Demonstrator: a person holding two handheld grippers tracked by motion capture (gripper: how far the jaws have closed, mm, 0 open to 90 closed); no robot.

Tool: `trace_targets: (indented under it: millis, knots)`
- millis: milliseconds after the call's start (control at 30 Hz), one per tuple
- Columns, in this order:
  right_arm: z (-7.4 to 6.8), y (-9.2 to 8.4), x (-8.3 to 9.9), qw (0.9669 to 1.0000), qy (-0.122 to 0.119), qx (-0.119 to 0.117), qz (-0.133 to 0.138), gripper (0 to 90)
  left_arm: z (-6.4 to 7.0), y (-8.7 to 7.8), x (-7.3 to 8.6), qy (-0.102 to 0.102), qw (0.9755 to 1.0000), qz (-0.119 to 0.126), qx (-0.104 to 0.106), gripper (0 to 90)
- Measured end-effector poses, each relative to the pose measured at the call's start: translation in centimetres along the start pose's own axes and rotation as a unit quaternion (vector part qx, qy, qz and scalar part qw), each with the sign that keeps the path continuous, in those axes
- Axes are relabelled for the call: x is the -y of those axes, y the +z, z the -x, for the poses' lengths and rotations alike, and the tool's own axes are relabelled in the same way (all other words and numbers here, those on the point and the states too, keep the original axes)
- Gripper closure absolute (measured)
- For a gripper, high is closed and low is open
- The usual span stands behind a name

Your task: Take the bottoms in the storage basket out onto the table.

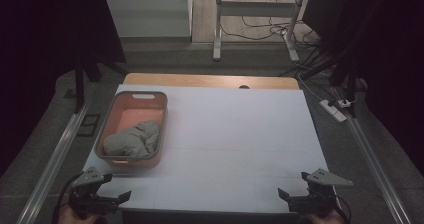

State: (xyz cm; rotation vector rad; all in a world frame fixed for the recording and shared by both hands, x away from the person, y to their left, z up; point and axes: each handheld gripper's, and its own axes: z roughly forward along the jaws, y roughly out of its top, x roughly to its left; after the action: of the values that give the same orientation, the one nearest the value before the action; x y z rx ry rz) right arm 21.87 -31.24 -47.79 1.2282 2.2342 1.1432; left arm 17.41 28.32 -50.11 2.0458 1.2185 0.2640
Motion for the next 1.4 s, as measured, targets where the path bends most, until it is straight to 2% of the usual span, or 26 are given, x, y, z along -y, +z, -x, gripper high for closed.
trace_targets:
  millis: [100,200,633,867,1000,1100,1167,1400]
  knots:
    - [0.4,0.0,0.0,0.9998,0.017,-0.006,0.002,0.0,0.0,0.1,0.0,0.0,1.0,-0.004,-0.001,5.8]
    - [0.5,0.1,-0.1,0.9997,0.022,-0.011,-0.003,0.0,0.0,0.0,0.0,0.0,1.0,-0.005,0.001,5.3]
    - [0.3,0.3,-0.1,0.9997,0.006,-0.019,-0.015,0.0,0.1,0.2,-0.1,0.007,0.9999,-0.014,0.006,1.4]
    - [0.2,0.4,-0.2,0.9995,0.0,-0.022,-0.021,0.0,0.1,0.4,-0.2,0.001,0.9997,-0.022,0.008,0.4]
    - [0.1,0.5,-0.2,0.9994,-0.006,-0.023,-0.023,0.0,-0.1,0.2,-0.2,-0.001,0.9998,-0.016,0.012,0.0]
    - [0.0,0.6,-0.2,0.9993,-0.012,-0.023,-0.026,0.0,-0.1,0.0,-0.2,0.006,0.9999,-0.008,0.012,0.0]
    - [0.0,0.6,-0.2,0.9993,-0.011,-0.023,-0.027,0.0,-0.1,-0.2,-0.3,0.008,0.9999,-0.005,0.009,0.0]
    - [0.0,0.6,-0.2,0.9993,-0.012,-0.023,-0.028,0.0,0.0,-0.7,-0.5,0.015,0.9996,0.016,0.017,0.0]
